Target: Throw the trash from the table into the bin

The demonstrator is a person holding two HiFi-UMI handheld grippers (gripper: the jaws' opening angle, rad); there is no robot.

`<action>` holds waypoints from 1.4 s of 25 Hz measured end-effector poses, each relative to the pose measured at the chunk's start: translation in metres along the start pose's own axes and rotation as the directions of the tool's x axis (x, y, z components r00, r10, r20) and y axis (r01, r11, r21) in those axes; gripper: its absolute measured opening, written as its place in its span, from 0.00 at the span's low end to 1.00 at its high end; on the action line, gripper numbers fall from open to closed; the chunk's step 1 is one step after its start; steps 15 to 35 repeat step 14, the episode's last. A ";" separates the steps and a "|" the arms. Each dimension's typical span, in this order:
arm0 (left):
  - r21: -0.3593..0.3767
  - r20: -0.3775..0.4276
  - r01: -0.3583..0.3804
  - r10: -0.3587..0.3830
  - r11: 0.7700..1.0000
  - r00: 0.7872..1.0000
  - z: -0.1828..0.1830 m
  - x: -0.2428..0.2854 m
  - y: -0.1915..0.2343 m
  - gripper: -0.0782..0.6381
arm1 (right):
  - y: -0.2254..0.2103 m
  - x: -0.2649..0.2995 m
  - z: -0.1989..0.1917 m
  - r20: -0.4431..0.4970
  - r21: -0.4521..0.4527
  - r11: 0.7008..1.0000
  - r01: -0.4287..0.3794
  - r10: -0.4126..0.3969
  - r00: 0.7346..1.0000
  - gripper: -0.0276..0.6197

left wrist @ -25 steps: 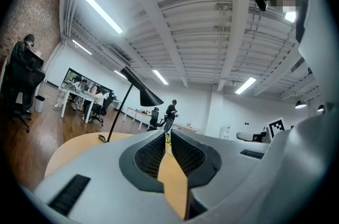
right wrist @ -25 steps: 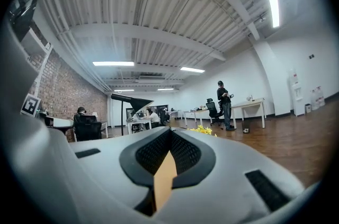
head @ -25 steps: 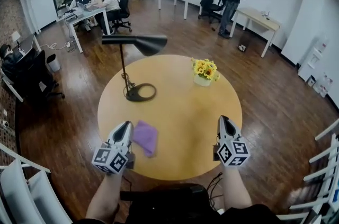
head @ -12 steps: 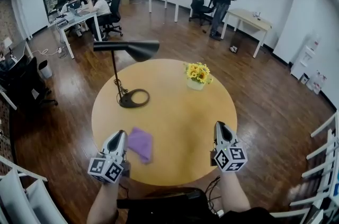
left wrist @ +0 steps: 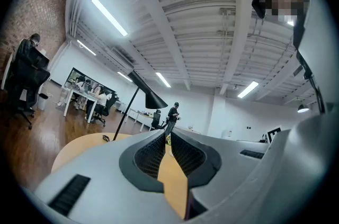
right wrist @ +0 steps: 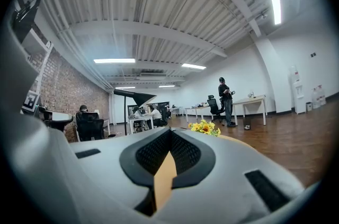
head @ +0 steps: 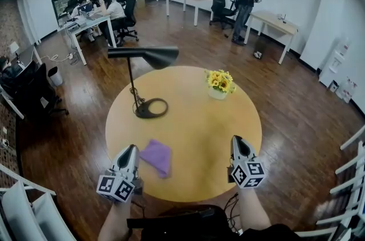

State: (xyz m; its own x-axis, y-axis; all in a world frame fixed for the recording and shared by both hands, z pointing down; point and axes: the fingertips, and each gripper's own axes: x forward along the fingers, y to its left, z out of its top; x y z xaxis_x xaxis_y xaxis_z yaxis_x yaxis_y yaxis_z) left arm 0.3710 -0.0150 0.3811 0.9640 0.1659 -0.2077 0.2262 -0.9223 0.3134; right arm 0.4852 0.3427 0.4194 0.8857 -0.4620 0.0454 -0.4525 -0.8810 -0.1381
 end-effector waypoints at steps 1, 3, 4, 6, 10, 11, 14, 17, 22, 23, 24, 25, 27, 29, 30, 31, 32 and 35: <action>0.007 -0.003 -0.002 0.002 1.000 1.000 0.000 -0.001 0.000 0.15 | 0.002 0.001 -0.001 -0.003 0.002 1.000 -0.002 0.002 1.000 0.04; 0.011 -0.006 -0.009 0.009 1.000 1.000 0.000 -0.004 0.003 0.15 | 0.005 0.002 -0.003 -0.005 0.004 1.000 -0.009 0.009 1.000 0.04; 0.011 -0.005 -0.014 0.014 1.000 1.000 0.000 -0.005 0.005 0.15 | 0.007 0.003 -0.003 -0.003 0.004 1.000 -0.012 0.012 1.000 0.04; 0.012 -0.003 -0.020 0.020 1.000 1.000 0.001 -0.007 0.005 0.15 | 0.008 0.002 0.000 0.004 0.007 1.000 -0.016 0.016 1.000 0.04; 0.040 -0.024 -0.008 0.009 0.999 1.000 -0.002 -0.006 0.002 0.15 | 0.007 -0.001 0.002 0.011 0.001 1.000 -0.016 0.016 1.000 0.04; 0.047 -0.029 -0.005 0.006 0.999 1.000 -0.003 -0.006 0.001 0.15 | 0.006 -0.002 0.002 0.010 -0.001 1.000 -0.015 0.015 1.000 0.04; 0.061 -0.034 -0.002 0.004 0.998 0.999 -0.003 -0.008 -0.001 0.15 | 0.004 -0.005 0.001 0.006 -0.003 1.000 -0.013 0.013 1.000 0.04; 0.061 -0.034 -0.002 0.004 0.998 0.999 -0.003 -0.008 -0.001 0.15 | 0.004 -0.005 0.001 0.006 -0.003 1.000 -0.013 0.013 1.000 0.04; 0.061 -0.034 -0.002 0.004 0.998 0.999 -0.003 -0.008 -0.001 0.15 | 0.004 -0.005 0.001 0.006 -0.003 1.000 -0.013 0.013 1.000 0.04; 0.061 -0.034 -0.002 0.004 0.998 0.999 -0.003 -0.008 -0.001 0.15 | 0.004 -0.005 0.001 0.006 -0.003 1.000 -0.013 0.013 1.000 0.04; 0.061 -0.034 -0.002 0.004 0.998 0.999 -0.003 -0.008 -0.001 0.15 | 0.004 -0.005 0.001 0.006 -0.003 1.000 -0.013 0.013 1.000 0.04; 0.061 -0.034 -0.002 0.004 0.998 0.999 -0.003 -0.008 -0.001 0.15 | 0.004 -0.005 0.001 0.006 -0.003 1.000 -0.013 0.013 1.000 0.04; 0.061 -0.034 -0.002 0.004 0.998 0.999 -0.003 -0.008 -0.001 0.15 | 0.004 -0.005 0.001 0.006 -0.003 1.000 -0.013 0.013 1.000 0.04; 0.061 -0.034 -0.002 0.004 0.998 0.999 -0.003 -0.008 -0.001 0.15 | 0.004 -0.005 0.001 0.006 -0.003 1.000 -0.013 0.013 1.000 0.04; 0.061 -0.034 -0.002 0.004 0.998 0.999 -0.003 -0.008 -0.001 0.15 | 0.004 -0.005 0.001 0.006 -0.003 1.000 -0.013 0.013 1.000 0.04; 0.061 -0.034 -0.002 0.004 0.998 0.999 -0.003 -0.008 -0.001 0.15 | 0.004 -0.005 0.001 0.006 -0.003 1.000 -0.013 0.013 1.000 0.04; 0.061 -0.034 -0.002 0.004 0.998 0.999 -0.003 -0.008 -0.001 0.15 | 0.004 -0.005 0.001 0.006 -0.003 1.000 -0.013 0.013 1.000 0.04; 0.061 -0.034 -0.002 0.004 0.998 0.999 -0.003 -0.008 -0.001 0.15 | 0.004 -0.005 0.001 0.006 -0.003 1.000 -0.013 0.013 1.000 0.04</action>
